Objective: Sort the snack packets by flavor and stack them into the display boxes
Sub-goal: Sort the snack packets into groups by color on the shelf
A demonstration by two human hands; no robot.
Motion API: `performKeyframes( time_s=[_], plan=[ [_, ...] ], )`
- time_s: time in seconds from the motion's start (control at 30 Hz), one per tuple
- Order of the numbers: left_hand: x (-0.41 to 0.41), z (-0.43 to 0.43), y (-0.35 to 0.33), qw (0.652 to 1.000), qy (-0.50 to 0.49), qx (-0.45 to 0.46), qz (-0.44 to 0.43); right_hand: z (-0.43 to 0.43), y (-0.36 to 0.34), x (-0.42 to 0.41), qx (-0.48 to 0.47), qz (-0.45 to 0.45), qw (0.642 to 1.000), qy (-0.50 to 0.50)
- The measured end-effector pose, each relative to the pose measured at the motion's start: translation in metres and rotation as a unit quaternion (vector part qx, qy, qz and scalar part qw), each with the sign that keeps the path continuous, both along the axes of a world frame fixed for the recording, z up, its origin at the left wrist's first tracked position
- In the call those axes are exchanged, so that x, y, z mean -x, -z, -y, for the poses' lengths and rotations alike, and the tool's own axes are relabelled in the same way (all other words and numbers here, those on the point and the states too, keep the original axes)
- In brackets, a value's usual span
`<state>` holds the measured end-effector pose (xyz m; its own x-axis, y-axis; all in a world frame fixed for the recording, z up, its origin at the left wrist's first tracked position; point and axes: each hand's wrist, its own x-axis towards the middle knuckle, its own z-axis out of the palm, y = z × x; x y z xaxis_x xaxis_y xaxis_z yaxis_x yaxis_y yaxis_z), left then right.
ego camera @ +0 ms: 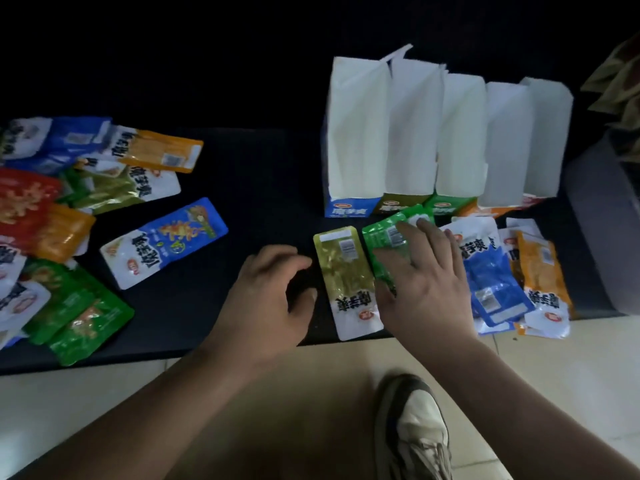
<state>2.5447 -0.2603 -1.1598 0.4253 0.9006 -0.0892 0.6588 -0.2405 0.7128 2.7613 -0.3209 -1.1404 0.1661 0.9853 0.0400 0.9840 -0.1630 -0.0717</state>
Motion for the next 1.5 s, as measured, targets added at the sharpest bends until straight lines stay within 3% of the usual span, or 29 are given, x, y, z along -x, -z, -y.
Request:
performKeyframes(
  time_s=[0.13, 0.27, 0.33, 0.4, 0.53, 0.6, 0.7, 0.83, 0.9, 1.0, 1.1, 1.2, 1.37, 1.5],
  plan=[
    [0.055, -0.035, 0.007, 0.991, -0.03, -0.073, -0.112, -0.025, -0.003, 0.045, -0.054, -0.09, 0.993, -0.055],
    [0.108, -0.06, 0.013, 0.962, -0.053, -0.059, -0.263, -0.057, -0.005, 0.109, -0.013, -0.316, 0.947, -0.054],
    [0.123, -0.058, 0.014, 0.967, -0.061, -0.054, -0.242, -0.072, -0.003, 0.133, 0.06, -0.339, 0.937, -0.06],
    [0.132, -0.053, 0.016, 0.968, -0.06, -0.079, -0.231, -0.087, 0.002, 0.152, 0.104, -0.28, 0.952, -0.075],
    [0.143, -0.054, 0.014, 0.981, -0.134, -0.073, -0.123, -0.107, 0.006, 0.176, 0.094, -0.312, 0.945, -0.026],
    [0.148, -0.052, 0.011, 0.98, -0.177, -0.063, -0.066, -0.114, 0.004, 0.191, 0.121, -0.362, 0.924, 0.011],
    [0.153, -0.042, 0.002, 0.976, -0.198, -0.07, -0.05, -0.12, 0.001, 0.211, 0.104, -0.465, 0.877, 0.061],
    [0.162, -0.029, -0.009, 0.984, -0.167, -0.059, 0.009, -0.126, 0.003, 0.231, 0.1, -0.567, 0.81, 0.11],
    [0.179, -0.026, -0.013, 0.984, -0.15, -0.091, 0.019, -0.129, 0.003, 0.237, 0.095, -0.554, 0.82, 0.109],
    [0.221, -0.034, -0.007, 0.957, -0.202, -0.173, -0.118, -0.133, 0.008, 0.237, 0.084, -0.536, 0.836, 0.081],
    [0.255, -0.042, 0.0, 0.942, -0.223, -0.095, -0.231, -0.136, 0.02, 0.235, 0.087, -0.47, 0.878, 0.018],
    [0.262, -0.042, 0.006, 0.953, -0.218, -0.058, -0.205, -0.137, 0.03, 0.235, 0.067, -0.427, 0.902, 0.0],
    [0.25, -0.038, 0.005, 0.939, -0.227, -0.148, -0.212, -0.134, 0.04, 0.238, 0.021, -0.38, 0.924, -0.025],
    [0.238, -0.049, 0.0, 0.933, -0.275, -0.134, -0.193, -0.136, 0.033, 0.237, 0.038, -0.415, 0.909, -0.024]
  ],
)
